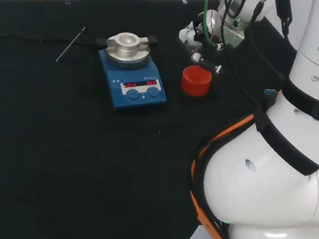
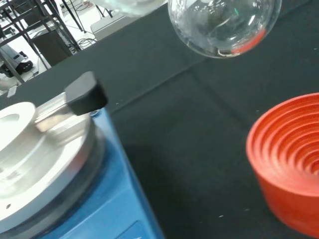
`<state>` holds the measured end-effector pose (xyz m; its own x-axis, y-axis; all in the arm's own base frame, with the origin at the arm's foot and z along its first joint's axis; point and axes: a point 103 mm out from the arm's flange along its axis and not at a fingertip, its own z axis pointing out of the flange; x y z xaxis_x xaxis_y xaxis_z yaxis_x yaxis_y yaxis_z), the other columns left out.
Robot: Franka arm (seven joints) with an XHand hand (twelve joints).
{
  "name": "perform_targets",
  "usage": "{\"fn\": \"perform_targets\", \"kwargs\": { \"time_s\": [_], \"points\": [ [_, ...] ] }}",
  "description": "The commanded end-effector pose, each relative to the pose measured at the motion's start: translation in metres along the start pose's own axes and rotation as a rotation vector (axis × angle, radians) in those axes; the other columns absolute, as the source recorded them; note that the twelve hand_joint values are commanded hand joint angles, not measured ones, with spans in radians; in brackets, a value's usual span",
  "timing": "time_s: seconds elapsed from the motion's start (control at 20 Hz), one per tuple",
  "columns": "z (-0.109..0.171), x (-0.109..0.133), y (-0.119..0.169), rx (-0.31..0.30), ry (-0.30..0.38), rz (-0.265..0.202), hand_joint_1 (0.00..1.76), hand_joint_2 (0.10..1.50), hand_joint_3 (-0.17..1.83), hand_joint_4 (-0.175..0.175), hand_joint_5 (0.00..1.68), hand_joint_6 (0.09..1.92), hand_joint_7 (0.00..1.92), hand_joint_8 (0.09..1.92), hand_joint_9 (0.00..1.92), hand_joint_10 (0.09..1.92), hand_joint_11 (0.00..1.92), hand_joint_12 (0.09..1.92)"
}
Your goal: Place the round-bottom flask on the heater.
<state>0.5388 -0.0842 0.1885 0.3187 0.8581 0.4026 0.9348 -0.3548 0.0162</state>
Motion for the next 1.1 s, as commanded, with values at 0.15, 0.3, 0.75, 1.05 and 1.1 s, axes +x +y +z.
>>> {"fn": "perform_targets", "kwargs": {
  "time_s": [0.15, 0.3, 0.75, 1.05, 1.1],
  "points": [
    [-0.004, 0.030, 0.001, 0.000, 0.026, -0.057, 1.09, 1.02, 0.00, 0.144, 1.18, 0.72, 0.69, 0.53, 0.87, 0.46, 0.57, 1.20],
    [-0.005, 0.037, 0.006, 0.002, 0.025, -0.070, 1.09, 1.02, 0.00, 0.144, 1.18, 0.72, 0.69, 0.53, 0.87, 0.46, 0.57, 1.20],
    [0.007, 0.081, 0.028, 0.016, 0.048, -0.126, 1.09, 1.02, 0.00, 0.143, 1.18, 0.72, 0.69, 0.53, 0.87, 0.46, 0.57, 1.19],
    [0.021, 0.109, 0.041, 0.031, 0.077, -0.151, 1.09, 1.02, 0.00, 0.142, 1.18, 0.72, 0.70, 0.53, 0.87, 0.46, 0.57, 1.19],
    [0.024, 0.113, 0.042, 0.034, 0.074, -0.157, 1.09, 1.02, 0.00, 0.142, 1.18, 0.72, 0.70, 0.53, 0.87, 0.46, 0.57, 1.19]
  ]
}}
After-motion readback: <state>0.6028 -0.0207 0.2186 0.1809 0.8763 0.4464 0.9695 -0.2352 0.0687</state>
